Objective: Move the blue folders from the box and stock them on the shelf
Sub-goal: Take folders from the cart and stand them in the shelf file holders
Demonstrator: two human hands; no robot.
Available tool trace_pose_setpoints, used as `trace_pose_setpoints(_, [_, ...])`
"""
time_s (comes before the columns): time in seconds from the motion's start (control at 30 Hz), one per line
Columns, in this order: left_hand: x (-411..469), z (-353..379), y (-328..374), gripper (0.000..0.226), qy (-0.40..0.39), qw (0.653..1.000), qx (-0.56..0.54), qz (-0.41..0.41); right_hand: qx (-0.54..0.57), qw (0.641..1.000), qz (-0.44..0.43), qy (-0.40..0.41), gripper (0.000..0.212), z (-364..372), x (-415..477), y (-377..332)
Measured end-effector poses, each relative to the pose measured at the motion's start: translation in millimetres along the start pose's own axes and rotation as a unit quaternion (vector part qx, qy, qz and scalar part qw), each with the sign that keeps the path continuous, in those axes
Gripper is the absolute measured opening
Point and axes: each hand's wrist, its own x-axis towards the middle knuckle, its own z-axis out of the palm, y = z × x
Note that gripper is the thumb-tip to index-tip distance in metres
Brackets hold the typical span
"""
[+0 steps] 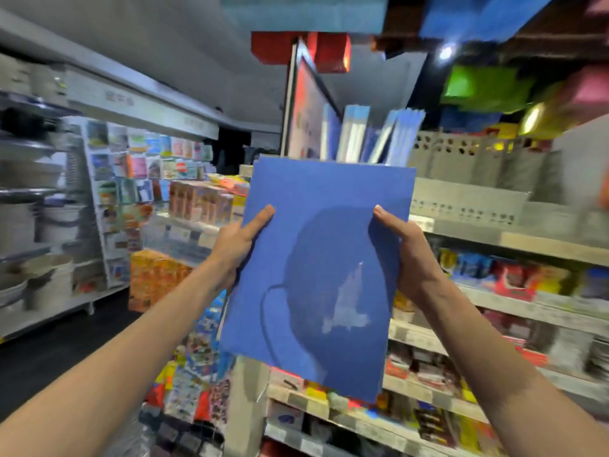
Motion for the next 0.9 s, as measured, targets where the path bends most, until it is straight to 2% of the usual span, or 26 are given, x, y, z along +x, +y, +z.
trace_pose_setpoints(0.07, [0, 48, 2, 0.039, 0.008, 1.0, 0.004, 0.028, -0.02, 1.0, -0.015, 0.014, 0.039, -39, -2, -25])
trace_pose_setpoints(0.23, [3, 124, 15, 0.04, 0.035, 0.996, 0.001, 0.087, -0.026, 0.998, -0.05, 0.042, 0.04, -109, -3, -58])
trace_pose_setpoints(0.37, [13, 158, 26, 0.031, 0.04, 0.992, -0.009, 0.117, -0.079, 0.996, -0.03, 0.023, 0.045, -143, -3, -45])
trace_pose_setpoints(0.47, [30, 173, 32, 0.036, 0.039, 0.993, -0.01, 0.115, -0.072, 0.996, -0.017, 0.042, 0.042, -149, 7, -46])
trace_pose_setpoints(0.6, [61, 185, 46, 0.042, -0.006, 0.993, 0.061, 0.099, -0.072, 0.994, -0.046, 0.069, 0.034, -150, 30, -70])
trace_pose_setpoints(0.73, [113, 186, 58, 0.06, -0.005, 0.969, 0.173, 0.175, -0.078, 0.983, -0.125, 0.108, 0.028, -151, 67, -88])
trace_pose_setpoints(0.9, [174, 194, 55, 0.055, -0.019, 0.927, 0.273, 0.257, -0.137, 0.946, -0.224, 0.192, 0.019, -142, 128, -106])
